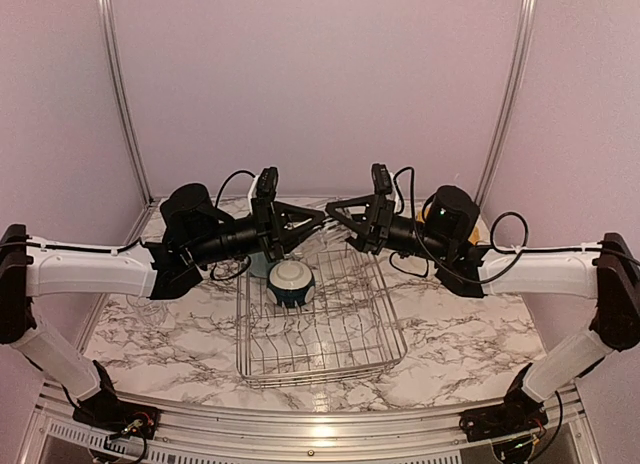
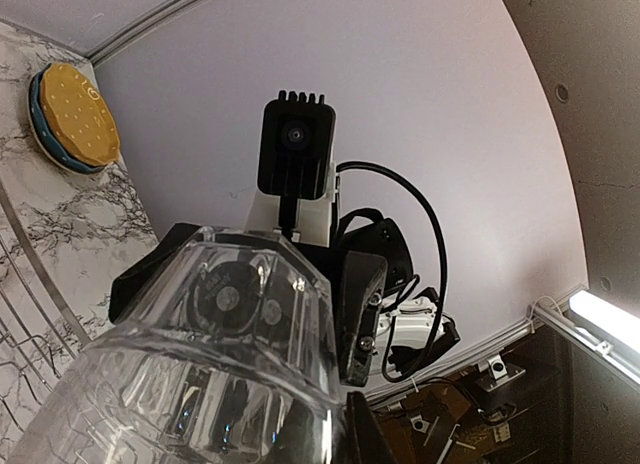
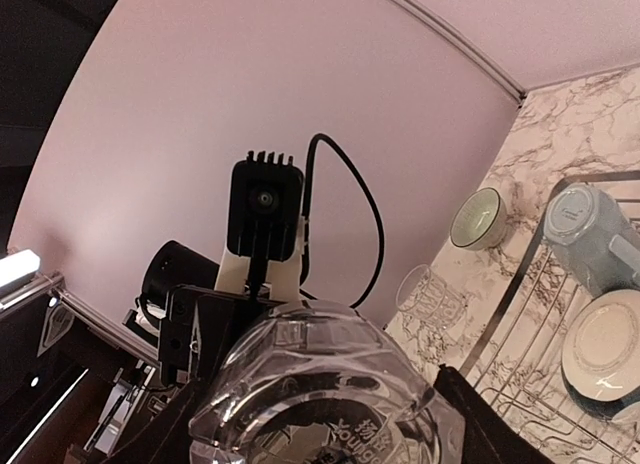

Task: Unload the mixed dishes from the dish rack
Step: Pass from the right arm to the left, then place the cup down.

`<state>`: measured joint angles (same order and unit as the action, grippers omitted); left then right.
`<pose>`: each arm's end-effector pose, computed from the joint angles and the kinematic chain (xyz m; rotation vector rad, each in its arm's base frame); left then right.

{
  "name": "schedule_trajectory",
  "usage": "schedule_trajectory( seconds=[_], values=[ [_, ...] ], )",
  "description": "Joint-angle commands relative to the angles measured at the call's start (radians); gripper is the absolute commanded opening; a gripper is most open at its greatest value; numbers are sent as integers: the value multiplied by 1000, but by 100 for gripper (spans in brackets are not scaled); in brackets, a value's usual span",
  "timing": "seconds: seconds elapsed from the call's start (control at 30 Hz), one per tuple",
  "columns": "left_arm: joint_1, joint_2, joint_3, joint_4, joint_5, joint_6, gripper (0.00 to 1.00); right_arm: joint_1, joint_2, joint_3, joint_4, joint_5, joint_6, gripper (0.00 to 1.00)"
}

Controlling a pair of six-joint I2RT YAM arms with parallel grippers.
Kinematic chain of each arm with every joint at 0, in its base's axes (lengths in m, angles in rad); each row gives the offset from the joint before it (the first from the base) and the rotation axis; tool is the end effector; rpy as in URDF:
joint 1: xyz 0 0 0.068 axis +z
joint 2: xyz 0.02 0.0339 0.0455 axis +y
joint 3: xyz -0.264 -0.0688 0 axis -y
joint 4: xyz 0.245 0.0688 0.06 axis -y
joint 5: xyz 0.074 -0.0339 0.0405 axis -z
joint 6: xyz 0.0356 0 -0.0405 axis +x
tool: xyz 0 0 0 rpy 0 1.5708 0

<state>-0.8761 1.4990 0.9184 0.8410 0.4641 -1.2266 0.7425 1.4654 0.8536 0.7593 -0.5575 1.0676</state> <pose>0.2061 -0.2722 0.3198 0.2062 1.6665 -2.0015 0.2306 0.2372 0.2998 -0.2750 1.7270 1.8070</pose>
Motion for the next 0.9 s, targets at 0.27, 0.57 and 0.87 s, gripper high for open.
schedule_trajectory(
  seconds=[0.27,0.57,0.87],
  values=[
    [35,-148,-10,-326,-69,153,0,-33,-105,-39,-144,59,-98,98],
    [164,-239,136,-1060,-282,448,0,-74,-175,-110,-210,88,-112,98],
    [231,-280,375,-1626,-656,740,0,-82,-183,-103,-263,110,-142,99]
  ],
)
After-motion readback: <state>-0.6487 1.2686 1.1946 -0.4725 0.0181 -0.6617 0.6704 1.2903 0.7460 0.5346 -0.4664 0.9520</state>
